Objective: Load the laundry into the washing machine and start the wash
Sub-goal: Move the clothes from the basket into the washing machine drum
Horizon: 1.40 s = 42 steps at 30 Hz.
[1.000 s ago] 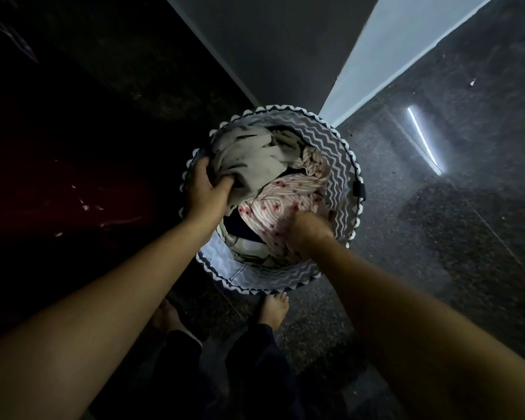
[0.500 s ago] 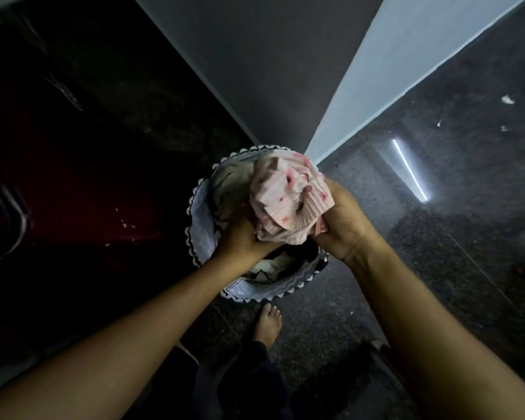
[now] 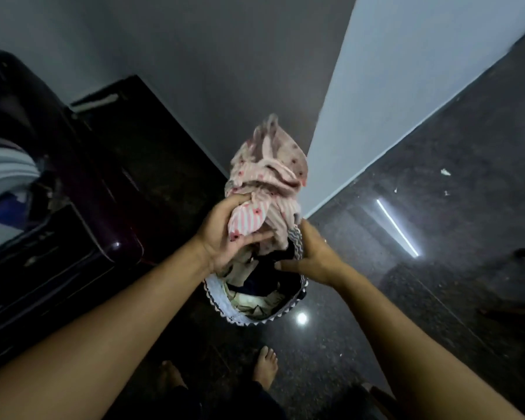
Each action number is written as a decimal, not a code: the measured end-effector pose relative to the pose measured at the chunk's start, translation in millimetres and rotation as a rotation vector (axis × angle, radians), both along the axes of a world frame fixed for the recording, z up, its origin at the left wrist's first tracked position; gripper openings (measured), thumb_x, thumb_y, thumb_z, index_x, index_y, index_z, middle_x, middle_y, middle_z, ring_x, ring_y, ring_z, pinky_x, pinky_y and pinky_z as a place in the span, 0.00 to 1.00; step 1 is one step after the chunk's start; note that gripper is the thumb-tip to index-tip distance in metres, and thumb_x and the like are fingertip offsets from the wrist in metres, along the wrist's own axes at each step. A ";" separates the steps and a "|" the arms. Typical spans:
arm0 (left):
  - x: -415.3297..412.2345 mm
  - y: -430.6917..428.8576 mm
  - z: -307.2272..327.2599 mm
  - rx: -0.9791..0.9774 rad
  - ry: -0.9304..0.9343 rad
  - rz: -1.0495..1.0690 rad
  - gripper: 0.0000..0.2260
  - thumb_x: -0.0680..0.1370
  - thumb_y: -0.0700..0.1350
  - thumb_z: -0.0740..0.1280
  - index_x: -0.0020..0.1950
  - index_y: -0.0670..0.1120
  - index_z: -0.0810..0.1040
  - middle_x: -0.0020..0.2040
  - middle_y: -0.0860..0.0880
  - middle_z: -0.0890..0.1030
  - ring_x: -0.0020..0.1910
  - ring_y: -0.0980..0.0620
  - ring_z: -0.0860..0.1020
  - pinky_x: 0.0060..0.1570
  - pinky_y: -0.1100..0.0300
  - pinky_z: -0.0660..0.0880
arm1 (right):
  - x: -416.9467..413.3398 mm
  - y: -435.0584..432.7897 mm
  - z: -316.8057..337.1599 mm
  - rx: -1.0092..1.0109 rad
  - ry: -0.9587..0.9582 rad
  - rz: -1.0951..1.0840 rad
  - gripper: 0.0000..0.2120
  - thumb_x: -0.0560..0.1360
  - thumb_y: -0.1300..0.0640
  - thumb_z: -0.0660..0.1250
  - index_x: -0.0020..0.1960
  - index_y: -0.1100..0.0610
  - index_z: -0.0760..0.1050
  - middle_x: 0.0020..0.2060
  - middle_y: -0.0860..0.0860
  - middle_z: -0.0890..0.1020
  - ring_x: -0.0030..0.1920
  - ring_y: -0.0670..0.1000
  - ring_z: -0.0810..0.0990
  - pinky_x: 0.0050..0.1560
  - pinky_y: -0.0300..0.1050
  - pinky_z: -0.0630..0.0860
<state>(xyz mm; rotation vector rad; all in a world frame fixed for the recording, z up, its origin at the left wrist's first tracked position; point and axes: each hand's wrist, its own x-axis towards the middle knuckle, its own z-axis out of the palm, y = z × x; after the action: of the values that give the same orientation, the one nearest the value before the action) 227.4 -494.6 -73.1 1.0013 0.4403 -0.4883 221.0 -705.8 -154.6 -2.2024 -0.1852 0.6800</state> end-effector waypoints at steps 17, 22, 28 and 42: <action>-44.3 44.4 106.7 0.892 -0.149 -0.367 0.09 0.79 0.48 0.65 0.47 0.45 0.83 0.38 0.51 0.84 0.34 0.61 0.81 0.33 0.68 0.74 | 8.8 42.3 199.8 0.790 0.070 -0.695 0.16 0.81 0.58 0.58 0.63 0.62 0.78 0.50 0.58 0.87 0.50 0.60 0.85 0.50 0.58 0.81; -40.6 64.5 127.8 1.357 -0.309 -0.436 0.18 0.75 0.44 0.68 0.65 0.49 0.77 0.62 0.46 0.81 0.60 0.48 0.79 0.58 0.56 0.76 | 5.9 60.5 255.2 0.886 0.049 -0.696 0.15 0.82 0.58 0.60 0.64 0.63 0.78 0.54 0.61 0.86 0.52 0.60 0.86 0.44 0.49 0.83; -35.2 44.9 172.9 1.125 -0.694 -0.591 0.48 0.67 0.45 0.77 0.81 0.50 0.53 0.75 0.46 0.65 0.74 0.50 0.64 0.73 0.55 0.65 | 6.2 92.7 314.4 1.127 0.136 -0.815 0.18 0.84 0.51 0.60 0.59 0.65 0.80 0.49 0.60 0.87 0.46 0.58 0.87 0.43 0.52 0.85; -5.0 44.4 243.6 0.410 -0.644 0.150 0.11 0.73 0.41 0.69 0.54 0.46 0.84 0.52 0.48 0.86 0.50 0.52 0.84 0.54 0.55 0.80 | -3.0 51.9 277.0 0.366 -0.240 -0.048 0.45 0.66 0.44 0.82 0.75 0.44 0.62 0.67 0.44 0.78 0.65 0.46 0.79 0.67 0.54 0.77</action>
<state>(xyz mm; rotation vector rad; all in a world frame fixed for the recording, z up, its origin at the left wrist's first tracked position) 222.5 -450.3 170.5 1.4376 0.0282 0.0808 218.0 -654.0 122.5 -1.9216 -0.3502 0.3218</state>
